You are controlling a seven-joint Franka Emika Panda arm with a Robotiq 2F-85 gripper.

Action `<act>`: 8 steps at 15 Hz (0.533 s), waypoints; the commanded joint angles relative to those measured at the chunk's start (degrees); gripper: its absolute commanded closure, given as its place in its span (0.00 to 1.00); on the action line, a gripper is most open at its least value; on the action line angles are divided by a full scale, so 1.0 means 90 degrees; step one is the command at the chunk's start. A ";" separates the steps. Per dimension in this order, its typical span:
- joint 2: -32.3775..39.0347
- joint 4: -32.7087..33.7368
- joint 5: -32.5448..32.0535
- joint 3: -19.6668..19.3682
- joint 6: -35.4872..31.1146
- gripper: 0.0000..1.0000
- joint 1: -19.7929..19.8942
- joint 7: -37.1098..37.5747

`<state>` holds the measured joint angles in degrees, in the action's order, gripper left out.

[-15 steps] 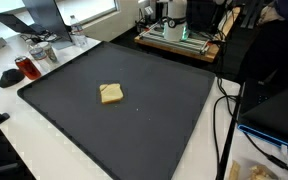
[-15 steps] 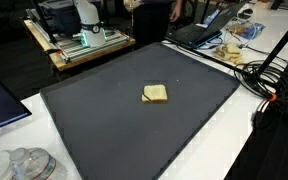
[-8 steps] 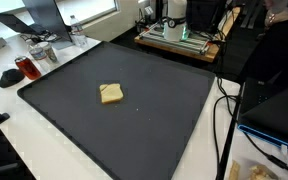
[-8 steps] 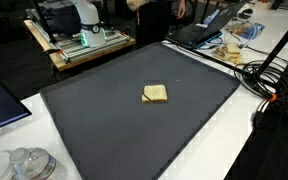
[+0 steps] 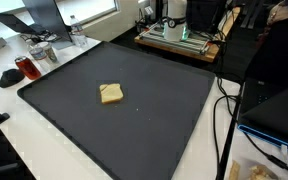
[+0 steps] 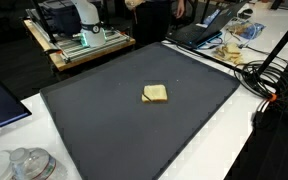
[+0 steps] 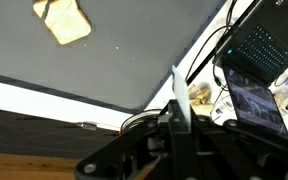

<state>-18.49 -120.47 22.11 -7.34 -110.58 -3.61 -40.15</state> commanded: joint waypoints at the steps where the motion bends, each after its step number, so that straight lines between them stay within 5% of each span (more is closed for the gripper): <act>1: 0.0021 0.0080 0.0083 -0.0093 0.0329 0.99 -0.0047 -0.0399; 6: 0.1034 0.0412 -0.0244 0.0575 -0.0315 0.99 -0.0190 0.0507; 8: 0.1435 0.0412 -0.0382 0.0851 -0.1192 0.99 -0.0172 0.1308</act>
<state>-11.26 -119.24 21.06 -2.46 -114.45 -5.02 -36.64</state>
